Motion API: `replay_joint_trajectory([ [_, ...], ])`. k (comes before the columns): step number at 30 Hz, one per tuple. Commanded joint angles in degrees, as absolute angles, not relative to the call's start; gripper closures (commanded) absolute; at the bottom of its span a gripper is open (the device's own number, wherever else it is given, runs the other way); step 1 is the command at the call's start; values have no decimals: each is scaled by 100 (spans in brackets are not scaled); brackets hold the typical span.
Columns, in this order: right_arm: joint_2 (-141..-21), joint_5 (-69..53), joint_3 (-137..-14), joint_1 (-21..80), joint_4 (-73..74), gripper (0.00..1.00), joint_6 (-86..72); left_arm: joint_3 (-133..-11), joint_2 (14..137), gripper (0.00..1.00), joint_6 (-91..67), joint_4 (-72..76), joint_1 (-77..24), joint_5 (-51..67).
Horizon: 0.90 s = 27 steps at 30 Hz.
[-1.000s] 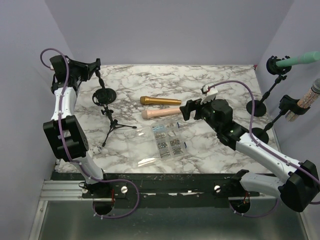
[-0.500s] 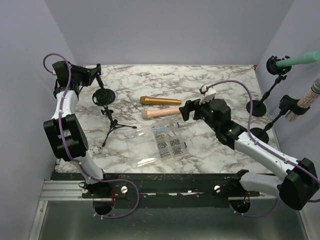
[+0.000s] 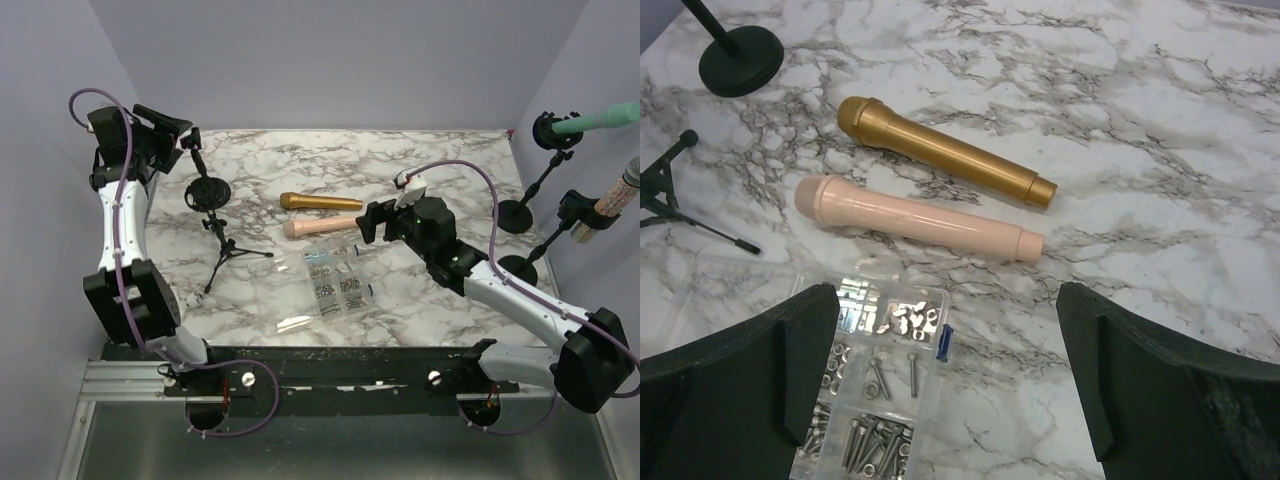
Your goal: Remove the microphone from the stand
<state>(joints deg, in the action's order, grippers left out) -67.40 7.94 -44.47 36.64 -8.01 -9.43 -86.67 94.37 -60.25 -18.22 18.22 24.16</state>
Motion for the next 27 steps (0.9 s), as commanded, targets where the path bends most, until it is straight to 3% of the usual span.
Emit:
replay_joint_trajectory([
  [1,-6802,667,-4657,3673,-736,0,-984,-8272,8206,24,-5348,-1820,1655,2351],
  [6,-6792,430,-4874,3668,-341,0,-1083,-7568,7408,24,-4550,-1628,883,2347],
  [14,-6522,555,-4894,3674,360,0,-1520,-6995,6935,25,-3175,-1112,-1244,2219],
  [20,-6124,1335,-4825,3674,1074,0,-1876,-6488,6605,25,-2839,-644,-1701,2779],
  [27,-5388,3238,-4766,3674,2004,0,-2387,-6329,6070,25,-2649,-873,-1936,2741],
])
